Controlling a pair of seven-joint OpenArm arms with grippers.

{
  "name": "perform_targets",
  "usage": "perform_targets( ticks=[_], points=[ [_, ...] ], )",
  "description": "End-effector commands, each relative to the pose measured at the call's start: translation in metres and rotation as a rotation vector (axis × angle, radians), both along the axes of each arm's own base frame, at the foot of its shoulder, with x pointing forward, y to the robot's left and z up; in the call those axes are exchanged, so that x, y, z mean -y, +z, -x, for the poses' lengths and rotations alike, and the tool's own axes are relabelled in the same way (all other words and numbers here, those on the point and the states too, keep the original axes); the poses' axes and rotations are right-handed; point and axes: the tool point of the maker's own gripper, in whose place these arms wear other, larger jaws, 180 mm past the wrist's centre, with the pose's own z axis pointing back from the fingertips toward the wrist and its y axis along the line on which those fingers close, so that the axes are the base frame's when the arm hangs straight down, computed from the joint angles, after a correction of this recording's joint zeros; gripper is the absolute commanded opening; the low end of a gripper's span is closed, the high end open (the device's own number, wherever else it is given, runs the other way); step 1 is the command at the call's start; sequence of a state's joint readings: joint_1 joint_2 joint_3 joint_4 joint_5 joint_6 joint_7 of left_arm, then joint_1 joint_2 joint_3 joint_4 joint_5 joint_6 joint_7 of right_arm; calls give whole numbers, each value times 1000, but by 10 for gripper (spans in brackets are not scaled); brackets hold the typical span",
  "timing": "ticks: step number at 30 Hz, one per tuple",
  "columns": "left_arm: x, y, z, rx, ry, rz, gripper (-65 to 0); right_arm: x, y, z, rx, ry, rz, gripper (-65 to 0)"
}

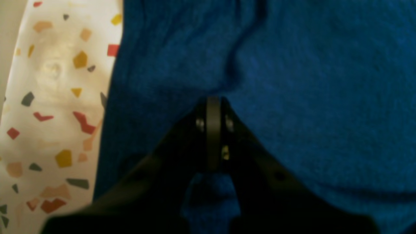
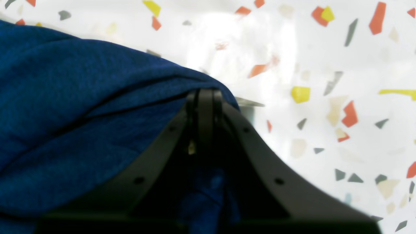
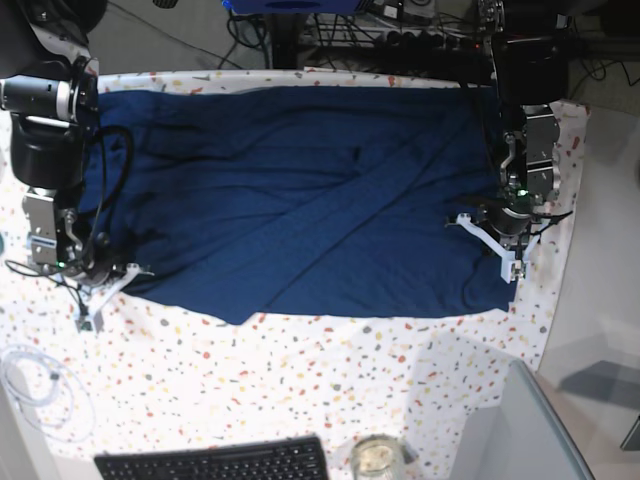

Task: Layout the t-shirt on the table in an organized manner, then fold the t-shirt properly
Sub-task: 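Slide both grippers along the shirt sides toward the hem corners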

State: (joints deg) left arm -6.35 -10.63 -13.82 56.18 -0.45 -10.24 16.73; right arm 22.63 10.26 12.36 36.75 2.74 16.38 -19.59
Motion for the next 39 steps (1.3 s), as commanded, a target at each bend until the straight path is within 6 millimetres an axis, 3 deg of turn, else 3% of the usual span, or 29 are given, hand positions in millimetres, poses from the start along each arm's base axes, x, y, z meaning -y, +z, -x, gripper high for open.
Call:
perform_targets(
  ticks=[1, 6, 13, 18, 22, 25, 29, 31, 34, 39],
  points=[
    [-6, 15, -13, 48, 7, -15, -650, 12, 9, -7, 13, -9, 30, -645],
    [-8, 30, -32, 91, 13, -14, -650, 20, 25, -13, 92, -5, 62, -647],
    [-18, 62, -46, 132, 27, -30, -650, 17, 76, -13, 270, 43, 137, -638],
    [-23, 86, -67, 164, 5, -25, -650, 17, 93, -24, 319, 46, 145, -498],
    [-25, 81, -83, 141, 4, 3, -647, 14, 95, -26, 325, 46, 139, -435],
    [-34, 76, -93, 109, 29, 23, -374, 8, 94, -26, 329, 42, 125, -426],
    [-37, 74, -107, 91, 49, 59, -125, 4, 91, -24, 321, 47, 120, -387],
    [-44, 79, -112, 118, 60, 60, -82, -4, 89, -25, 321, 49, 103, -344],
    [-48, 74, -114, 127, 69, 64, -81, -6, 84, -20, 311, 51, 99, -300],
    [-41, 45, -114, 87, 107, 145, -81, -8, 81, -17, 303, 52, 96, -299]
  ],
)
